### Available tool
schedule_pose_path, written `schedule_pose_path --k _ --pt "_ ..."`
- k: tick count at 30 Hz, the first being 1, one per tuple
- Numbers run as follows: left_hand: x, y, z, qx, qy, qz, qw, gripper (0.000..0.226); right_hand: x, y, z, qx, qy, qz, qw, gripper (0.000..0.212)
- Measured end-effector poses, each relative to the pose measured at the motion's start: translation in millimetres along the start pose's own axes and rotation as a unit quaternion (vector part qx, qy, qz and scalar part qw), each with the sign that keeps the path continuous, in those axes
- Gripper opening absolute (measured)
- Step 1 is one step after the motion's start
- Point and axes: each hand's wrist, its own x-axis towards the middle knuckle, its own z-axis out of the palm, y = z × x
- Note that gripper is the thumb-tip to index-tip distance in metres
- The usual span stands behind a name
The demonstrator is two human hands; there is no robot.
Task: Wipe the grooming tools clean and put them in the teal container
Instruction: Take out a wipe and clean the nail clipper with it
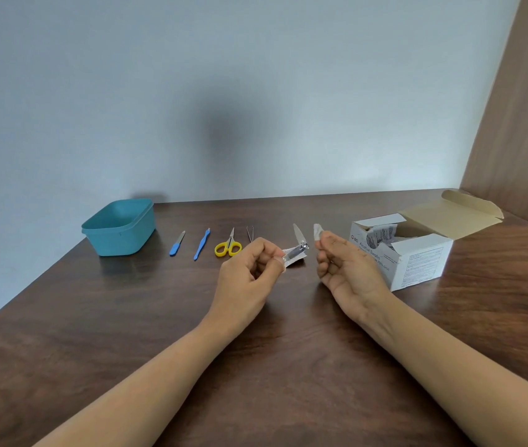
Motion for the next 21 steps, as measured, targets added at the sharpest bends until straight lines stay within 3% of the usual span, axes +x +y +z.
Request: schedule_pose_path --k 10,21 --pt "9.8 1.5 -18.9 0.092 0.026 0.078 0.992 0.014 -2.4 -2.0 0.5 -0.063 -0.059 0.035 0.996 0.008" --pt "10.5 -3.0 -19.4 0.101 0.028 0.101 0.989 0.016 -2.4 -0.2 0.1 -0.057 -0.066 0.038 0.995 0.007"
